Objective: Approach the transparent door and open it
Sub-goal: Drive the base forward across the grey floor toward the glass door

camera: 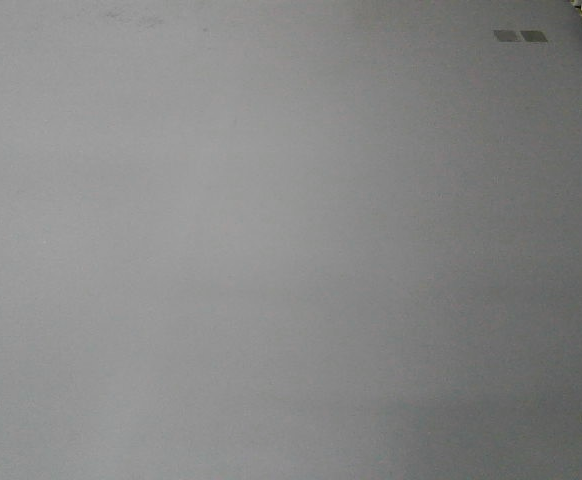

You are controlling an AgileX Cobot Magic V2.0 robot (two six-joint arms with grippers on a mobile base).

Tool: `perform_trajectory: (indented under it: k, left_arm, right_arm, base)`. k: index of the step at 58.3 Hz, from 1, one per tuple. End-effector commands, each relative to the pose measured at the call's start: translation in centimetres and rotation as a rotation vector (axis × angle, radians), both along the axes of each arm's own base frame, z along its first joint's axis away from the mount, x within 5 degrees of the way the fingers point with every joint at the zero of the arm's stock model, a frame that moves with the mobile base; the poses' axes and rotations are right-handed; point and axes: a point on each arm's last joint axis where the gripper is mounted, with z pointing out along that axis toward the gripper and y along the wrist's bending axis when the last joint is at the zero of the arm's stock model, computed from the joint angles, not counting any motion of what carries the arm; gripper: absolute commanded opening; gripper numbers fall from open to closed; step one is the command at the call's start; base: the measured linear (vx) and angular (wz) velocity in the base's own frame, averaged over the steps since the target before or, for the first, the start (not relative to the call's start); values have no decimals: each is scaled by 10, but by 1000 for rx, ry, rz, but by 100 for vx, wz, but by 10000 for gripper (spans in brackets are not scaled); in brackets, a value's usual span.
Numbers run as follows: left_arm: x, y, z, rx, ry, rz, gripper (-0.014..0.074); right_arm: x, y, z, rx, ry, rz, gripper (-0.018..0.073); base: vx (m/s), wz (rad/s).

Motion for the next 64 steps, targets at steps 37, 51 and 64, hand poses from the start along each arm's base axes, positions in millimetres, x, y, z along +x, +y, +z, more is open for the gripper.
perform_trajectory:
  k: [37,51,64]
  left_arm:
    - [1,0,-3,-2,-51,-1,-6]
    - [1,0,-3,-2,-51,-1,-6]
    - [1,0,-3,-2,-51,-1,-6]
  right_arm:
    - [0,0,3,-7,-77,3,-8]
    - [0,0,3,-7,-77,3,-8]
    - [0,0,3,-7,-77,3,-8]
  base:
    - [8,-3]
    - [29,-1]
    - [40,-7]
